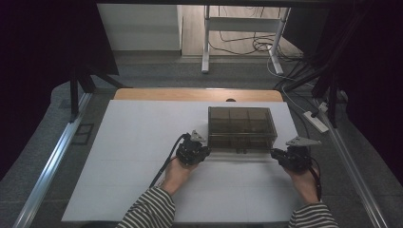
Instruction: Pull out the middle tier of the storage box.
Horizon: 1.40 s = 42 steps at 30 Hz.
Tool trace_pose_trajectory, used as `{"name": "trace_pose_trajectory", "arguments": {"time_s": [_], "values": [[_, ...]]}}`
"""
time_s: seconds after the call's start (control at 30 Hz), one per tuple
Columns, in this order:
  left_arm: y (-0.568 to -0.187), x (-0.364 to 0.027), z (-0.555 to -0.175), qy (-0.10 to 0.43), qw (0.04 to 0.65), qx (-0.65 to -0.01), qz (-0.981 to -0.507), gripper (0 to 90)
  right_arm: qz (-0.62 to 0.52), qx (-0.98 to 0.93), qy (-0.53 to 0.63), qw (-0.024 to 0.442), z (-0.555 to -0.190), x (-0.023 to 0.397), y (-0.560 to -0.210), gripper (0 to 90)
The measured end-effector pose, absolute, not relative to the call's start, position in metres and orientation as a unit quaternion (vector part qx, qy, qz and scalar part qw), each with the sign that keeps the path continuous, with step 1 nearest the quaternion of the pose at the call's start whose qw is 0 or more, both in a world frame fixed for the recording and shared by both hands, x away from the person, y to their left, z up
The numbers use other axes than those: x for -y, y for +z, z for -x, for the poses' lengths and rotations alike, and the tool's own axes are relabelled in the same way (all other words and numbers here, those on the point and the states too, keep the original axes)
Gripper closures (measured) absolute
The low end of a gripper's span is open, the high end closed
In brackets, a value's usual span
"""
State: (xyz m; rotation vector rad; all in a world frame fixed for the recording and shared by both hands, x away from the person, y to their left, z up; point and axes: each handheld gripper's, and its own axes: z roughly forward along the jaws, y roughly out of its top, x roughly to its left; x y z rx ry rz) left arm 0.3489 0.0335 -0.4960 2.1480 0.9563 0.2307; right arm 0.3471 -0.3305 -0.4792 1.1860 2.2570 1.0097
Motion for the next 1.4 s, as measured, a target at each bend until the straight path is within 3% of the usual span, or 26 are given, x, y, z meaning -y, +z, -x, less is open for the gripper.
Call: {"name": "trace_pose_trajectory", "arguments": {"time_s": [1.4], "values": [[-0.496, -0.035, -0.318, 0.069, 0.385, -0.351, -0.851, 81.3, -0.435, -0.790, 0.387, 0.191, -0.309, 0.338, -0.486, 76.8]]}}
